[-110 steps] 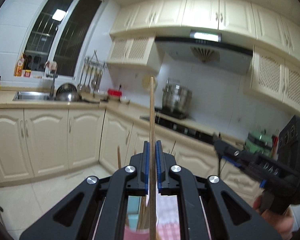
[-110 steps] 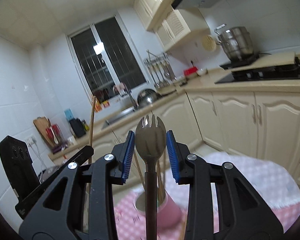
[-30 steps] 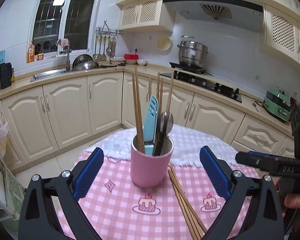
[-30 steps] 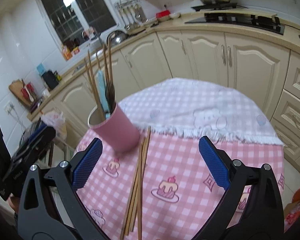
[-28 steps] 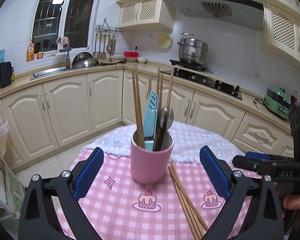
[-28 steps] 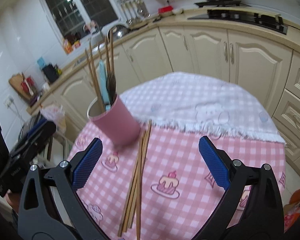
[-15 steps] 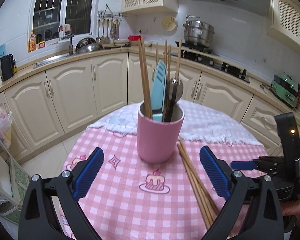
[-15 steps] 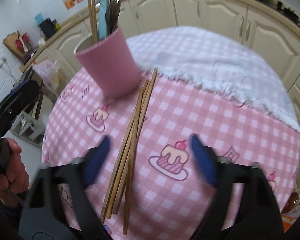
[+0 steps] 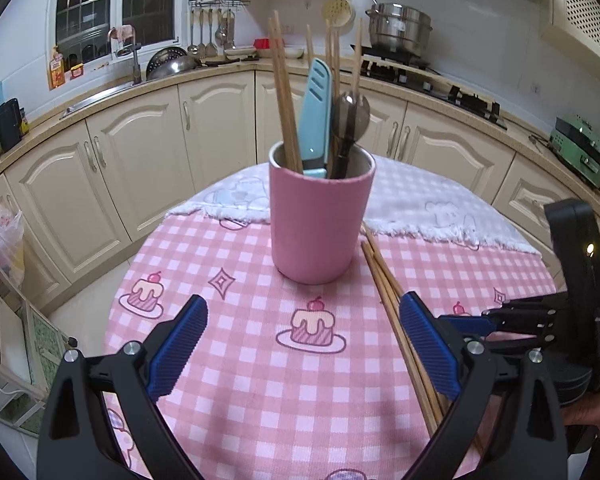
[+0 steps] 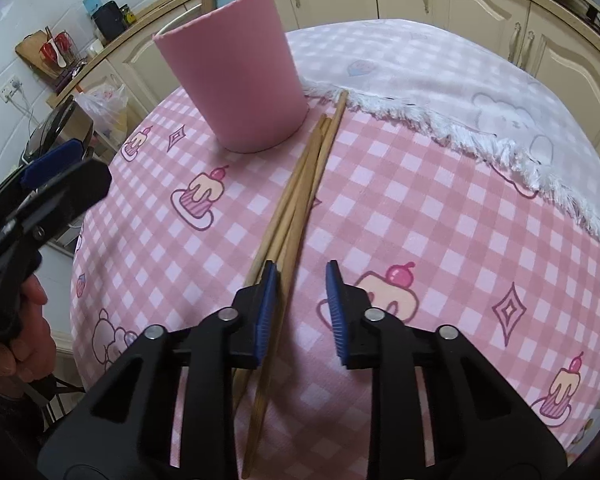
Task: Organize utensils
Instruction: 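Close the right tool on a chopstick while the left tool reaches another chopstick, then close the left tool on a chopstick and lift both chopsticks upright, then carry both chopsticks over the pink cup and lower them toward it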
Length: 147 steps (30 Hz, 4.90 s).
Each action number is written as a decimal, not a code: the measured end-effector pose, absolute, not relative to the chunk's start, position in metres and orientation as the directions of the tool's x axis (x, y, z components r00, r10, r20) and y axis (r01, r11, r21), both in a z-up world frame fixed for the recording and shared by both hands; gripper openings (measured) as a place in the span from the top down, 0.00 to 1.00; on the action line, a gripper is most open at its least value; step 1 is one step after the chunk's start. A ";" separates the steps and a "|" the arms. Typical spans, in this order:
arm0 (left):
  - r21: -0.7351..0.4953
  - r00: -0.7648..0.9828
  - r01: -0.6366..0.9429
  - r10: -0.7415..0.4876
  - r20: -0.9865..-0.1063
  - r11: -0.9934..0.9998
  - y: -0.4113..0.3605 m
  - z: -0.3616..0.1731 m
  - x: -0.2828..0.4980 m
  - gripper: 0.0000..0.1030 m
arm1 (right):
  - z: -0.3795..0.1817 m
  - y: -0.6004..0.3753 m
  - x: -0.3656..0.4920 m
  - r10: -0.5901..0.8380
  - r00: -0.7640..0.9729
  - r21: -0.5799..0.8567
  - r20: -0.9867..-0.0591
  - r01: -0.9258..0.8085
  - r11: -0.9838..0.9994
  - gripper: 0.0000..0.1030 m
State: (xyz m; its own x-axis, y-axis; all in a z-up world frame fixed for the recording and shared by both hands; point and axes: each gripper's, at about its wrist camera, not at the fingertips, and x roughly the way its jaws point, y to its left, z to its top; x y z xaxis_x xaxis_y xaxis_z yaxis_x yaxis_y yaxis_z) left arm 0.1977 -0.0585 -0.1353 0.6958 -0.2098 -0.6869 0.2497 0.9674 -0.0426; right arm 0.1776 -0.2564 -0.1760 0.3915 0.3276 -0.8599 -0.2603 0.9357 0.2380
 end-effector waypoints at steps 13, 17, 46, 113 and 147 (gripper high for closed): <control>0.061 0.584 0.332 -0.154 -0.797 0.941 -0.108 -0.180 0.213 0.08 | -0.174 -0.276 0.175 0.262 0.418 0.177 -0.870 -0.230 0.957 0.82; 0.067 0.555 0.331 -0.137 -0.821 0.941 -0.115 -0.191 0.219 0.08 | -0.175 -0.284 0.176 0.274 0.419 0.196 -0.866 -0.220 0.956 0.82; 0.013 0.505 0.230 -0.108 -0.856 0.973 -0.124 -0.201 0.256 0.36 | -0.175 -0.288 0.179 0.288 0.413 0.228 -0.864 -0.190 0.955 0.80; -0.211 0.803 0.384 -0.438 -0.405 0.899 -0.037 -0.050 0.200 0.95 | -0.065 -0.316 0.170 0.446 0.754 0.416 -0.482 -0.251 0.874 0.94; -0.208 0.855 0.380 -0.428 -0.292 0.901 -0.037 -0.002 0.317 0.95 | 0.002 -0.221 0.285 0.377 0.922 0.262 -0.086 -0.344 0.902 0.93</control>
State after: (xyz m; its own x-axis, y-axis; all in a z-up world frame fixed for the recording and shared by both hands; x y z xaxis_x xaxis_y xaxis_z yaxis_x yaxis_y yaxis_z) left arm 0.3165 -0.0366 -0.0022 0.8554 -0.4279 -0.2920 0.3800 0.9014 -0.2077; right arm 0.2853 -0.2205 0.0024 0.9223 0.3768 -0.0856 -0.3441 0.9016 0.2622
